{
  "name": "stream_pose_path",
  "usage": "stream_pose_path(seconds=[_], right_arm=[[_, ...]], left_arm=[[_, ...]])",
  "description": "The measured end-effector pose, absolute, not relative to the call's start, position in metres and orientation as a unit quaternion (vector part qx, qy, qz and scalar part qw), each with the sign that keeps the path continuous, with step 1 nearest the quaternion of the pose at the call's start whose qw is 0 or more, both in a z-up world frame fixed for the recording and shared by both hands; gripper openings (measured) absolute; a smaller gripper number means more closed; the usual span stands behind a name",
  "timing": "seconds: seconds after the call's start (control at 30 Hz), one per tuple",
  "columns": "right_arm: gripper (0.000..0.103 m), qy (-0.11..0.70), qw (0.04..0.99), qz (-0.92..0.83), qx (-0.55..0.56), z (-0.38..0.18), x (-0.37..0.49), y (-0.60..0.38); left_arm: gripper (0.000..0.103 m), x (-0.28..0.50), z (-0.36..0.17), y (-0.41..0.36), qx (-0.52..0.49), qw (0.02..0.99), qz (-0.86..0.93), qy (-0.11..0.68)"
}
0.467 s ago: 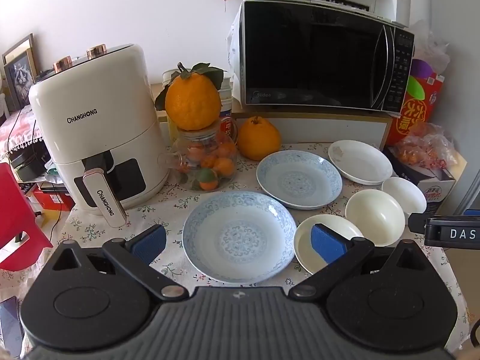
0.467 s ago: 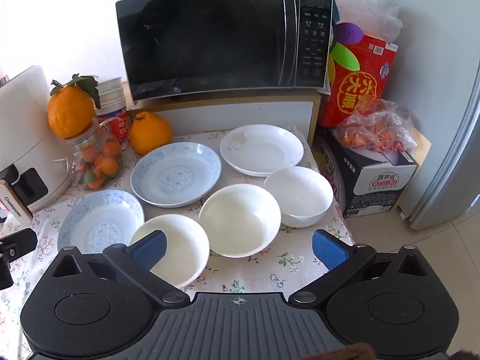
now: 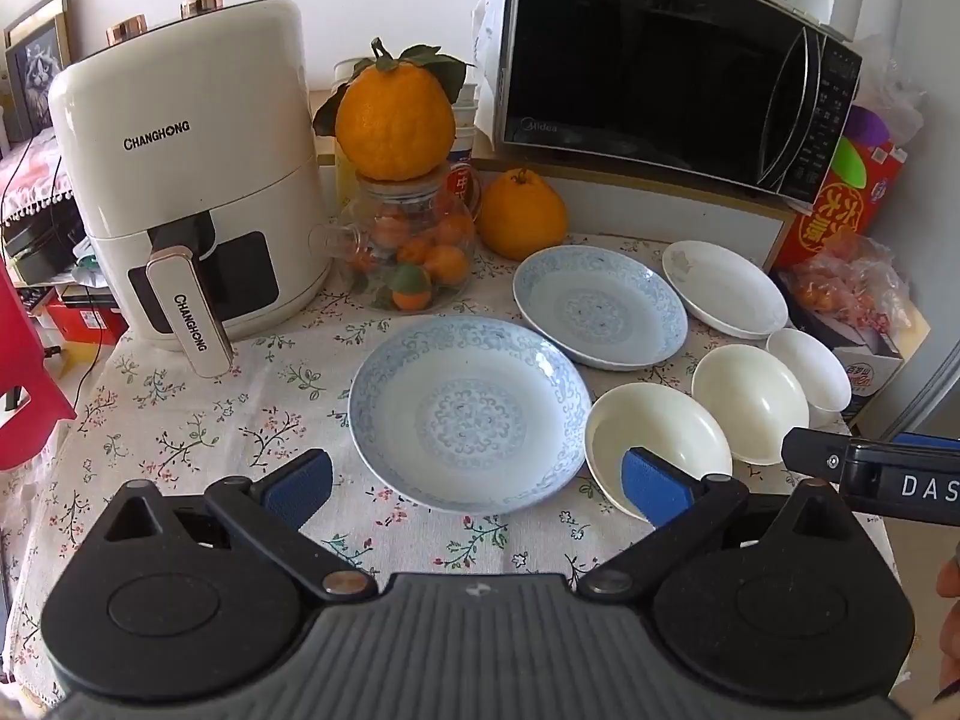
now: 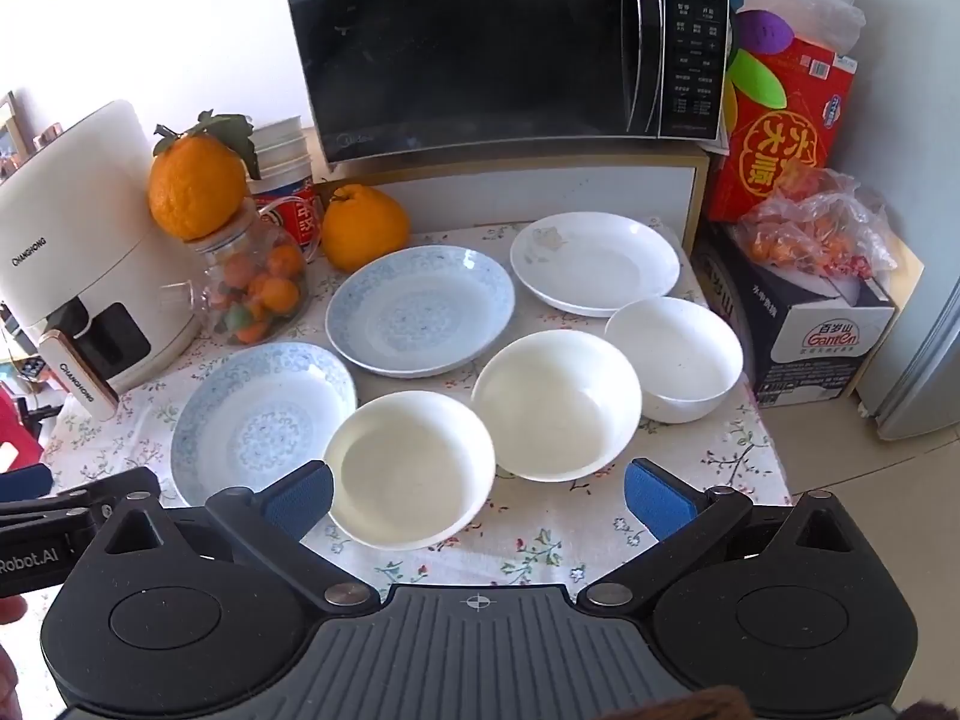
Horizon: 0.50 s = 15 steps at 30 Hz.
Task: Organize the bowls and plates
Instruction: 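Move both grippers toward the large blue-patterned plate's rim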
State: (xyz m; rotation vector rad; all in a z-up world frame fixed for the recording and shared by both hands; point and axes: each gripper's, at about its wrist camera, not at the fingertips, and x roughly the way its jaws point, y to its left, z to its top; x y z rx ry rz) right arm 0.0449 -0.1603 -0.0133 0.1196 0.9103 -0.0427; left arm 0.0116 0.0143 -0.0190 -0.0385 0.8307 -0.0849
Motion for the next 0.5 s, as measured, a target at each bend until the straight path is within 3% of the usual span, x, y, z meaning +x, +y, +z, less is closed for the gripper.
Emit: stream_pose_path(seconds=[0.5], right_arm=[[0.103, 0.462, 0.885, -0.029, 0.044, -0.014, 0.055, -0.147]], left_arm=[[0.103, 0.020, -0.029, 0.028, -0.066, 0.895, -0.050, 0.438]])
